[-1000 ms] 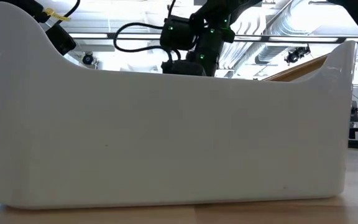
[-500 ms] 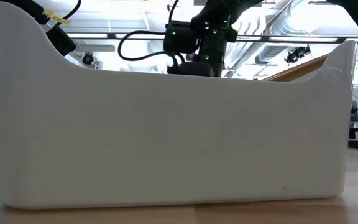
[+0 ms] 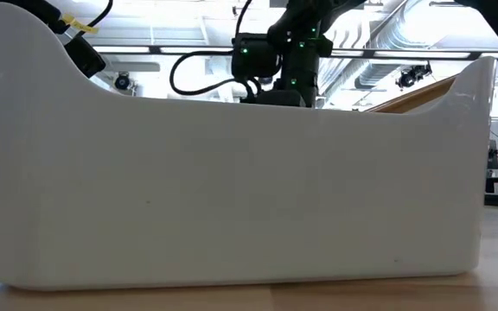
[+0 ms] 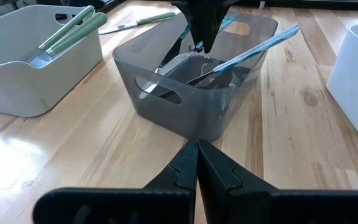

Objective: Sort silverware by color (type)
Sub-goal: Put the blue patterned table knife into the black bin

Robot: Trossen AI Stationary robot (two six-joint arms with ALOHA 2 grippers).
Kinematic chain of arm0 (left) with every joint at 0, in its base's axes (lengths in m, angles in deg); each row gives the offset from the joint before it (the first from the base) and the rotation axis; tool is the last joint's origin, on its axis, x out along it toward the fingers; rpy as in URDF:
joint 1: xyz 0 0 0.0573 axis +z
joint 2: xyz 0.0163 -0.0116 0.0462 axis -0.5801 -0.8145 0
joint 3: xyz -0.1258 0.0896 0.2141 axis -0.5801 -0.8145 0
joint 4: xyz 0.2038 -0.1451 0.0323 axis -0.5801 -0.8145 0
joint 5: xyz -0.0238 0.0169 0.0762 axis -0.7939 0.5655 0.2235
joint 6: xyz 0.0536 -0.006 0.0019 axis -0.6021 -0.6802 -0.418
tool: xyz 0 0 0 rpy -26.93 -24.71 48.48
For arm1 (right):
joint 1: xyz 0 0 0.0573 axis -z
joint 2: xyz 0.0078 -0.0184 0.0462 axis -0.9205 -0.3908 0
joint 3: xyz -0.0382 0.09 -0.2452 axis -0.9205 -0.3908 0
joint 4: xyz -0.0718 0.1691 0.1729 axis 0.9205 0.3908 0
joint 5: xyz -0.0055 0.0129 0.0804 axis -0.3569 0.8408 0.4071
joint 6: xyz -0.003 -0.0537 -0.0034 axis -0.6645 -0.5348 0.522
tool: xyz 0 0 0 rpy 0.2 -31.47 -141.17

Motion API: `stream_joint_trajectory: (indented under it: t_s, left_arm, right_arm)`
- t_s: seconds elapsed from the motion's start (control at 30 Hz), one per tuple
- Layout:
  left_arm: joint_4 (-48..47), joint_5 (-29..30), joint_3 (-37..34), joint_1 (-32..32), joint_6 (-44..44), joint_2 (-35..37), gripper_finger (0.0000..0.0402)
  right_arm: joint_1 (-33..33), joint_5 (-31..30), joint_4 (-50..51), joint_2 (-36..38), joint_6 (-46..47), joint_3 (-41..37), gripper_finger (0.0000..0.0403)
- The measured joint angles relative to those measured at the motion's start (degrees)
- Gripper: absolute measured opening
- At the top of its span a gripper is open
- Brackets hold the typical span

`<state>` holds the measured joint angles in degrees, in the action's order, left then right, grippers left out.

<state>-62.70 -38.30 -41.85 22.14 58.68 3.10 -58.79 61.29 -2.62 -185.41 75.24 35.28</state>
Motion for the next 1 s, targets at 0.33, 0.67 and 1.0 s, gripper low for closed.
stream_joint_trajectory:
  t_s: [0.33, 0.67, 1.0]
  left_arm:
    - [0.0, 0.0, 0.0, 0.0, 0.0, 0.0, 0.0]
    - [0.0, 0.0, 0.0, 0.0, 0.0, 0.0, 0.0]
    - [0.0, 0.0, 0.0, 0.0, 0.0, 0.0, 0.0]
  right_arm:
    - [-0.9, -2.1, 0.7, 0.5, 1.1, 0.0, 0.0007]
    - [-2.7, -7.7, -0.8, 4.2, 1.7, 0.0, 0.0007]
    - [-3.1, -10.6, -7.8, 5.0, -0.1, -0.5, 0.0007]
